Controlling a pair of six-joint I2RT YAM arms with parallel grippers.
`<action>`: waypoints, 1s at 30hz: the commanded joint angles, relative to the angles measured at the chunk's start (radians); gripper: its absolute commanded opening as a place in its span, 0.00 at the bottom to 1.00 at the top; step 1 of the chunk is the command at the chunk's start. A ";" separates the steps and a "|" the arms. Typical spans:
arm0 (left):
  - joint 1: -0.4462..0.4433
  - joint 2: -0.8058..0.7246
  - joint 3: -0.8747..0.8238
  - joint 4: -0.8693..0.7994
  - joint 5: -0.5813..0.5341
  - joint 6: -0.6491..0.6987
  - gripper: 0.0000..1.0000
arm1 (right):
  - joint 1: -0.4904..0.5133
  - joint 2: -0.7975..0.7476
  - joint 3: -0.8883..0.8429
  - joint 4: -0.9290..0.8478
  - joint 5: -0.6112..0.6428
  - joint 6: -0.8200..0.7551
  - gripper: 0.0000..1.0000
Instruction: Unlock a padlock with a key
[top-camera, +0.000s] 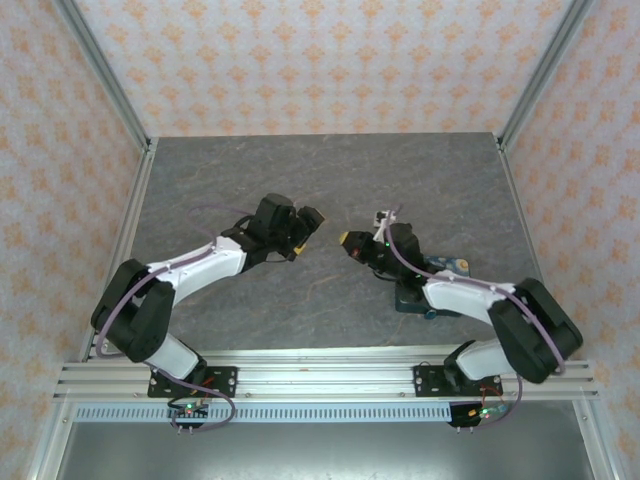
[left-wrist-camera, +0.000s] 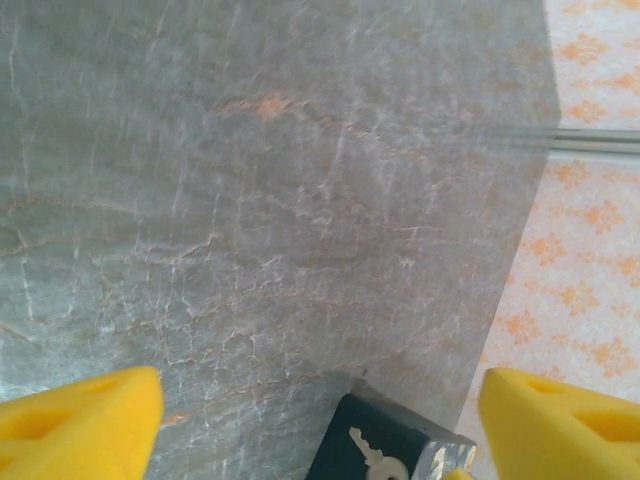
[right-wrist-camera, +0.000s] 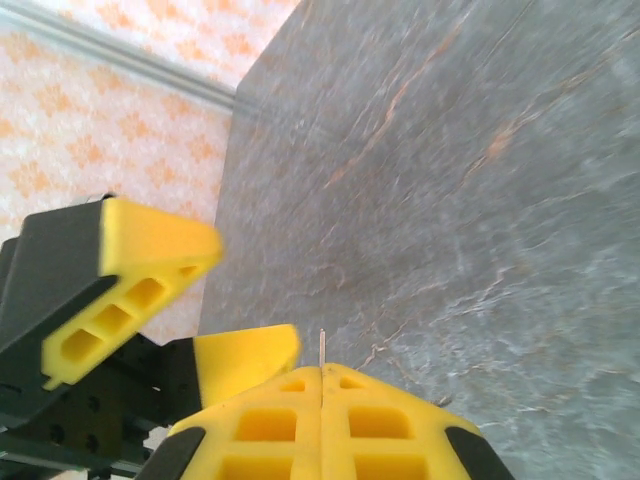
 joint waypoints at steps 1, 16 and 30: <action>0.012 -0.053 0.026 -0.098 -0.058 0.081 0.90 | -0.064 -0.139 -0.025 -0.141 0.029 -0.014 0.00; 0.013 -0.079 0.043 -0.149 -0.065 0.173 0.93 | -0.556 -0.450 0.060 -0.860 0.245 -0.090 0.00; 0.011 -0.049 0.050 -0.108 -0.012 0.180 0.93 | -0.846 -0.481 0.024 -1.062 0.347 -0.086 0.00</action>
